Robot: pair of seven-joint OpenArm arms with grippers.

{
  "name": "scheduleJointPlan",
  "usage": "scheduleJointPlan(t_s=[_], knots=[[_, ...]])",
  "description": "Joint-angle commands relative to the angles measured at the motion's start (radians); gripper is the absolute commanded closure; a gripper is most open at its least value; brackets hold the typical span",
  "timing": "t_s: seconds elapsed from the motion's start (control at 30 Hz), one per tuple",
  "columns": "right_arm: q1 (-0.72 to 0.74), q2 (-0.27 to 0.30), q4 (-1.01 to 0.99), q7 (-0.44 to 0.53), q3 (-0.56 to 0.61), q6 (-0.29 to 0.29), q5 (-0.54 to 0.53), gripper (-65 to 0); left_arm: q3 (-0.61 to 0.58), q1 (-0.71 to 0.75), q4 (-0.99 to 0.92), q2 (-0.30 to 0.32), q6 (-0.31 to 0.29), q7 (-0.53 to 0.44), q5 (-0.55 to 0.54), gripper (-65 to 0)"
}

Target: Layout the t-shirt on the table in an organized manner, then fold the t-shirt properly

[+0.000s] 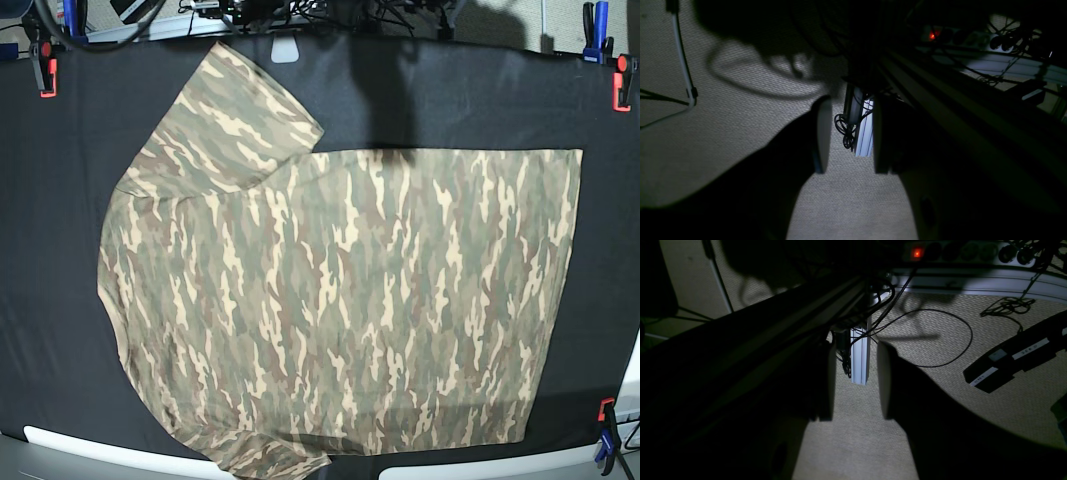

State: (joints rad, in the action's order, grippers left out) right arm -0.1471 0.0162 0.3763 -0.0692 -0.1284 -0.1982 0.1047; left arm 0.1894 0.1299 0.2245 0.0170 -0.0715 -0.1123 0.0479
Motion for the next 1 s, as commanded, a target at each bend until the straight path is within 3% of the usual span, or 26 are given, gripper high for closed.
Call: scheduleJointPlan(t_s=[0.0,0.23,0.37,0.5,0.67,0.97], knots=[[-0.001,0.001,0.007,0.024,-0.001,-0.004,0.0,-20.6,-0.001,0.01,0.006,0.0,-0.003,-0.016,-0.025,-18.9],[-0.042,0.034,0.036,0.016,-0.001,-0.056,-0.002,-20.6,-0.001,0.106,0.134,0.004,-0.003,0.0,-0.056,-18.9],[-0.131,0.064,0.159,-0.071,0.0,-0.061,-0.072,-20.6,-0.01,0.196,0.294,0.015,-0.005,0.091,-0.074,-18.9],[-0.266,0.109,0.352,-0.132,0.059,-0.093,-0.164,-20.6,-0.06,0.308,0.487,0.041,-0.018,0.191,-0.132,-18.9],[-0.469,0.187,0.65,-0.149,0.158,-0.09,-0.235,-20.6,-0.128,0.479,0.741,0.069,-0.018,0.203,-0.141,-18.9],[-0.814,0.368,1.223,-0.198,0.18,-0.093,-0.391,-20.6,-0.172,0.752,1.218,0.199,-0.018,0.283,-0.173,-18.9]])
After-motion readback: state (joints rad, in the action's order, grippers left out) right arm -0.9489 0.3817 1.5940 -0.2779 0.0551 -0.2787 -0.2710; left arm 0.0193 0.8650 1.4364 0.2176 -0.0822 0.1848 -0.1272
